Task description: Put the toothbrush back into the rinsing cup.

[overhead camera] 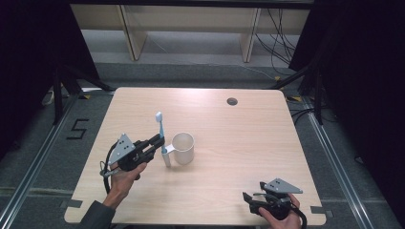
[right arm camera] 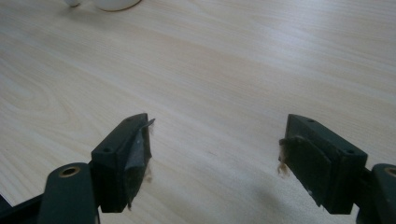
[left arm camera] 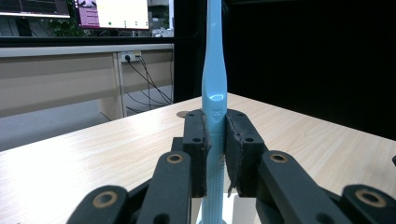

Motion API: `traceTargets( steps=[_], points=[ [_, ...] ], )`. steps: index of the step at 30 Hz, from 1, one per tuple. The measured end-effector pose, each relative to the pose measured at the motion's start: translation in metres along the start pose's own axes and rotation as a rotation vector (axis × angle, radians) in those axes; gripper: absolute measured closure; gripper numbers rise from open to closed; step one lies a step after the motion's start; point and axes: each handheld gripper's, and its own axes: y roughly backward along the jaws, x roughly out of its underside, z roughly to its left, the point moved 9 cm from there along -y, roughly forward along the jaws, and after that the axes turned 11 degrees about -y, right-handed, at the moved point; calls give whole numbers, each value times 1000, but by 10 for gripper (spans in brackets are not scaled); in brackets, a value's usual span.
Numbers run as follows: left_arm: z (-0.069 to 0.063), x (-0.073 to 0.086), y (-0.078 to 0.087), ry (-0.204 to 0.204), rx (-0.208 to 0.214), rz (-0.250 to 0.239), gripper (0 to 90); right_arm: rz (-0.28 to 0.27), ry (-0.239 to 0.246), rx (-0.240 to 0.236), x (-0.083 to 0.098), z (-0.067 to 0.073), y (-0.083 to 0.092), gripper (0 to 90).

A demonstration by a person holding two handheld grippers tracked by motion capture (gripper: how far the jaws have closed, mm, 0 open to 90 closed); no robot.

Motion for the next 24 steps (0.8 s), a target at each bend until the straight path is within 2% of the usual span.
traceTargets(
  steps=[5,8,9,11,13,15,19,24],
  points=[
    [0,5,0,5,-9,5,784,2,1,-5,0,0,0,243],
    [-1,7,-2,1,-7,-10,783,2,5,6,0,-1,0,243],
    [-1,9,-1,-4,-12,5,783,-4,12,17,-1,-2,1,243],
    [-1,10,-2,4,-15,1,783,-2,3,-1,0,0,0,243],
    [-1,12,-1,0,-19,2,783,-2,13,16,-1,-2,1,243],
    [-1,14,-1,-2,-23,-1,783,1,5,-7,0,0,-1,243],
    [-1,17,-2,1,-16,-11,783,-1,1,-1,0,0,0,244],
    [-2,21,-2,-7,-14,3,782,-2,6,-1,0,-1,0,244]
  ],
)
